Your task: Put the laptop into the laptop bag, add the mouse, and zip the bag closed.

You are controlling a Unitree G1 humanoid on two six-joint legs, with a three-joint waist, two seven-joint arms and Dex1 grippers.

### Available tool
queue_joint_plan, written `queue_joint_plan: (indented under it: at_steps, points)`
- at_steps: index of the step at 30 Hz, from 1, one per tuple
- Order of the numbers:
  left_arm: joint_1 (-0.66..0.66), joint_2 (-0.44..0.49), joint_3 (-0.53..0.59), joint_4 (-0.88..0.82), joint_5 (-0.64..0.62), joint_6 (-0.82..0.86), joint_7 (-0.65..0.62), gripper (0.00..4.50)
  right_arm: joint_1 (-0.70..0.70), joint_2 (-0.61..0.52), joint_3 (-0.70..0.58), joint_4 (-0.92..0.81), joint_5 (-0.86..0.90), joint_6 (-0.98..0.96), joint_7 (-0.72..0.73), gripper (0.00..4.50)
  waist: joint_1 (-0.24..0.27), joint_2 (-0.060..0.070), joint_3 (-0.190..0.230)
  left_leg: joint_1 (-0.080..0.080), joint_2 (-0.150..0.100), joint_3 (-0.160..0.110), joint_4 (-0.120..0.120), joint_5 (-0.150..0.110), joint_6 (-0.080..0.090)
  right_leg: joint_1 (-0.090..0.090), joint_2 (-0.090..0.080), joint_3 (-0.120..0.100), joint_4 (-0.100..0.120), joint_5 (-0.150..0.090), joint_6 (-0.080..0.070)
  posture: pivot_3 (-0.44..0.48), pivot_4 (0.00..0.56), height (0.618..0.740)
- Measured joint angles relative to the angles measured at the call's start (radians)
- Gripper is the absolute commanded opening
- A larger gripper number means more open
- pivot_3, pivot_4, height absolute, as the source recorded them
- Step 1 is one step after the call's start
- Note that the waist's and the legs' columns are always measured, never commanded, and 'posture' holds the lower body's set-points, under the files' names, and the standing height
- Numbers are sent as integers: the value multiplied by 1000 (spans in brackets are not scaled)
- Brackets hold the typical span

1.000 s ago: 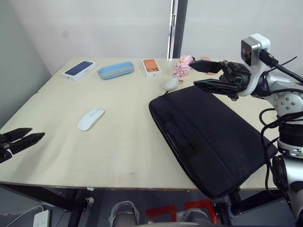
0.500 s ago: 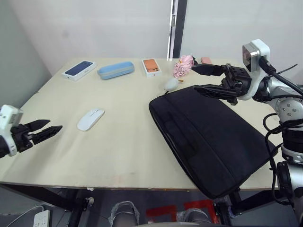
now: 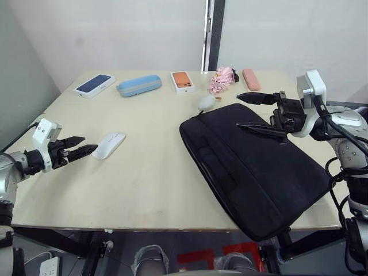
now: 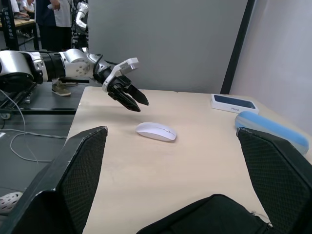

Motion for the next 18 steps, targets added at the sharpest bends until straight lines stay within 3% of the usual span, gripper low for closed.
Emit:
queue_joint_plan:
  at_steps: [18]
  points:
    - [-222, -146, -118, 348, 134, -219, 48, 3670, 44, -49, -3, -30, 3, -3, -9, 4435, 8, 0, 0, 0, 0, 0, 0, 0, 0, 0, 0, 0, 0, 0, 0, 0, 150, 740]
